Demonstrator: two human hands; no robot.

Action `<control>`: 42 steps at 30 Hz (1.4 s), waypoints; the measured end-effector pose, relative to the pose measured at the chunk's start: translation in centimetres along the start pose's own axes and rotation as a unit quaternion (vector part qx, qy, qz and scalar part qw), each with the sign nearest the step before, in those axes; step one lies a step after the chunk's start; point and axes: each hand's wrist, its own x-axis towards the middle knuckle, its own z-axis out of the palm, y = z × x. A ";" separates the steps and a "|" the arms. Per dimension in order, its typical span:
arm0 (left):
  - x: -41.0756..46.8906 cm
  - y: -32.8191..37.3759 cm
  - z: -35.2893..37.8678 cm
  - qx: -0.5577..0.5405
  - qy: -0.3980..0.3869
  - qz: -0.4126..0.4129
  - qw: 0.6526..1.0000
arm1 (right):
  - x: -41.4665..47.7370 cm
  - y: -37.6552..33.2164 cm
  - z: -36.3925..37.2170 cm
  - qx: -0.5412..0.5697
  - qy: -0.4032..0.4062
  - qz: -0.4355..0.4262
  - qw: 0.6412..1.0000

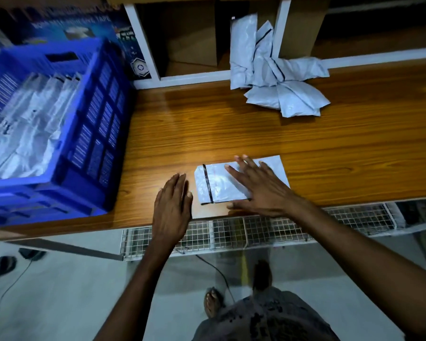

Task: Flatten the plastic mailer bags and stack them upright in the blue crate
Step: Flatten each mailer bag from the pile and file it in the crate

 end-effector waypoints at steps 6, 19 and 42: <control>-1.8 -1.4 -0.9 -0.033 0.026 0.035 0.998 | -1.9 -1.9 3.0 -0.102 -0.001 0.016 0.995; -5.1 1.4 -9.9 -0.076 0.200 -0.023 0.977 | -7.2 -10.0 -0.8 -0.051 0.242 -0.019 0.969; 6.3 -25.1 -35.4 0.116 0.200 -0.005 0.973 | 17.9 -40.7 -15.7 0.061 0.370 0.020 0.927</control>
